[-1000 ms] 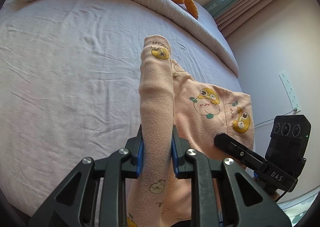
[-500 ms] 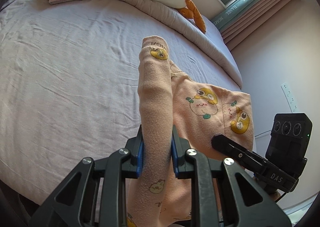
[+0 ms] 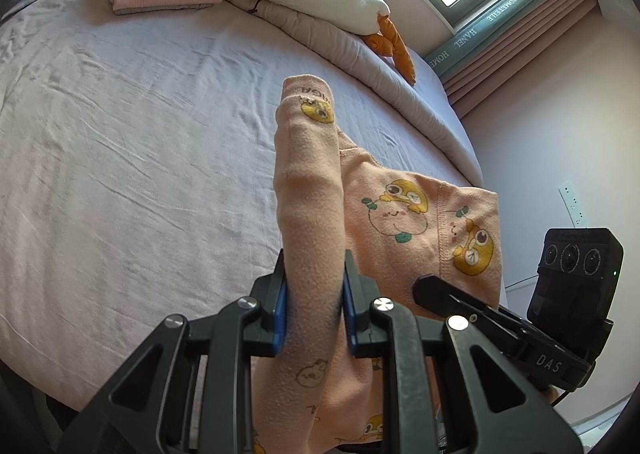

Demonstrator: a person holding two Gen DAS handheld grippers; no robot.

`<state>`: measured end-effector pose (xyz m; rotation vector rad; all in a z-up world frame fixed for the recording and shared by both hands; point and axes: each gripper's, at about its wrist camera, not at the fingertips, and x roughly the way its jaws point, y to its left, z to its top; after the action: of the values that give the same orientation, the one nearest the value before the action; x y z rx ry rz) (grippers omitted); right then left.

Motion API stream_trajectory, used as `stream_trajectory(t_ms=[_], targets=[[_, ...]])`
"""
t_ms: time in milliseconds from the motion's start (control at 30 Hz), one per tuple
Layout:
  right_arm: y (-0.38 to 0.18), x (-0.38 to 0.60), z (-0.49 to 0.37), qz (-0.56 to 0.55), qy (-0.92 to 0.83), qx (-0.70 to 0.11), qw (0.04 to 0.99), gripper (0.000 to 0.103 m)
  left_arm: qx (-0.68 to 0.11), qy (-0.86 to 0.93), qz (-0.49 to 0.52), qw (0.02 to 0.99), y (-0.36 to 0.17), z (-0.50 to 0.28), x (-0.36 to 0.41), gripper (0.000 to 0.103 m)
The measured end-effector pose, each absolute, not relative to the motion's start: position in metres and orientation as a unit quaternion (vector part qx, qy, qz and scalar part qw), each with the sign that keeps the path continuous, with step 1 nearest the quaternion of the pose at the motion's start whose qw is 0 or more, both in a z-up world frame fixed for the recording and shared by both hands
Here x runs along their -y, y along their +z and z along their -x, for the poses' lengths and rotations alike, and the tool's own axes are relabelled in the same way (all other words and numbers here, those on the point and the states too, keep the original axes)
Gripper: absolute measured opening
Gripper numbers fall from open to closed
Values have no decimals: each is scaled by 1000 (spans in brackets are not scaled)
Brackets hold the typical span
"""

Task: Fold small clothes
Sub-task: 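Lift the gripped side edge with both grippers and fold it over the shirt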

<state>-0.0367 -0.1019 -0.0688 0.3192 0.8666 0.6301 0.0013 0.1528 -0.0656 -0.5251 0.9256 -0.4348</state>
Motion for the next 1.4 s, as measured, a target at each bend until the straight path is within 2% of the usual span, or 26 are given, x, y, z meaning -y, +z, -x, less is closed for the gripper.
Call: stream_trajectory(t_ms=[1400], targets=[[-75, 70, -13, -139, 276, -416, 855, 24, -438, -204, 269, 834, -87, -69, -184, 20]])
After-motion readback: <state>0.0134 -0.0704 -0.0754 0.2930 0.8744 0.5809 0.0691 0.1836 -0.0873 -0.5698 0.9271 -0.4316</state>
